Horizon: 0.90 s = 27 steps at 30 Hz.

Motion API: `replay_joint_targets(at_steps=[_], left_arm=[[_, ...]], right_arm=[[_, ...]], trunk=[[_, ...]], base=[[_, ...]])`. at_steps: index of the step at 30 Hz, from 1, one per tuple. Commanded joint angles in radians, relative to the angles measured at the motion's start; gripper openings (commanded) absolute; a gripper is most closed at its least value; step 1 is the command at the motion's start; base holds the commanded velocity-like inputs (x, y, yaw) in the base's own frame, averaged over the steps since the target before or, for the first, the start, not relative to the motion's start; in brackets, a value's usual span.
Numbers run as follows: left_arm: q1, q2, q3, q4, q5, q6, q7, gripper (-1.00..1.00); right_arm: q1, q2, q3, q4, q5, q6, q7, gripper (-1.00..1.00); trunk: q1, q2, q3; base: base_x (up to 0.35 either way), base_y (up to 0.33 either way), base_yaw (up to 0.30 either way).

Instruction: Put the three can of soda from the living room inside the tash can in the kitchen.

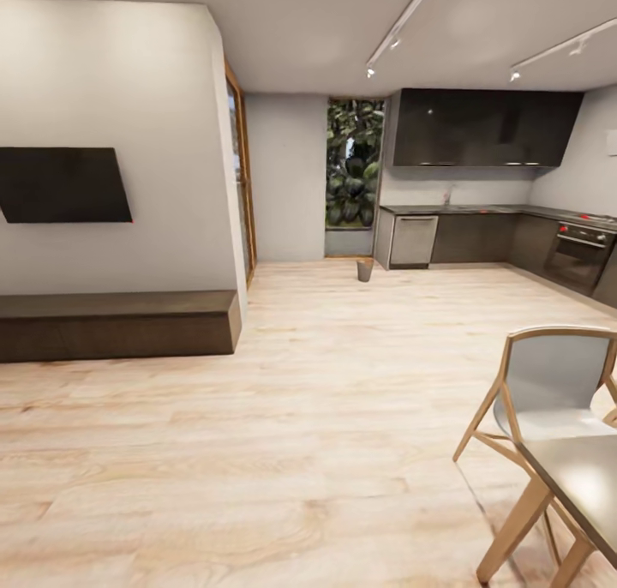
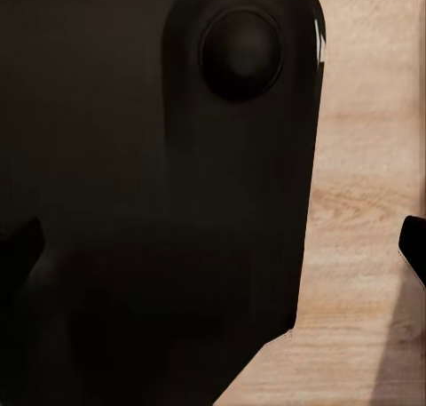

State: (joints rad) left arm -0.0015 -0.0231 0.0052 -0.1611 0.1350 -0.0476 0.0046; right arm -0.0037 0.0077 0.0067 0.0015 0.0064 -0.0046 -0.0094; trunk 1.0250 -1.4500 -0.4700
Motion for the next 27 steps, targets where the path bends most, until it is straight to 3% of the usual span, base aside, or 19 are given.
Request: replay_joint_targets(at_steps=[1, 27], left_arm=[[0.0, 0.0, 0.0, 0.0, 0.0, 0.0, 0.0, 1.0], [0.0, 0.0, 0.001, 0.0, 0.0, 0.0, 0.0, 1.0]], right_arm=[[0.0, 0.0, 0.0, 0.0, 0.0, 0.0, 0.0, 1.0], [0.0, 0.002, 0.002, 0.0, 0.001, 0.0, 0.0, 1.0]], trunk=[[0.0, 0.0, 0.0], [0.0, 0.0, 0.0]], base=[[0.336, 0.0, 0.0], [0.336, 0.0, 0.0]])
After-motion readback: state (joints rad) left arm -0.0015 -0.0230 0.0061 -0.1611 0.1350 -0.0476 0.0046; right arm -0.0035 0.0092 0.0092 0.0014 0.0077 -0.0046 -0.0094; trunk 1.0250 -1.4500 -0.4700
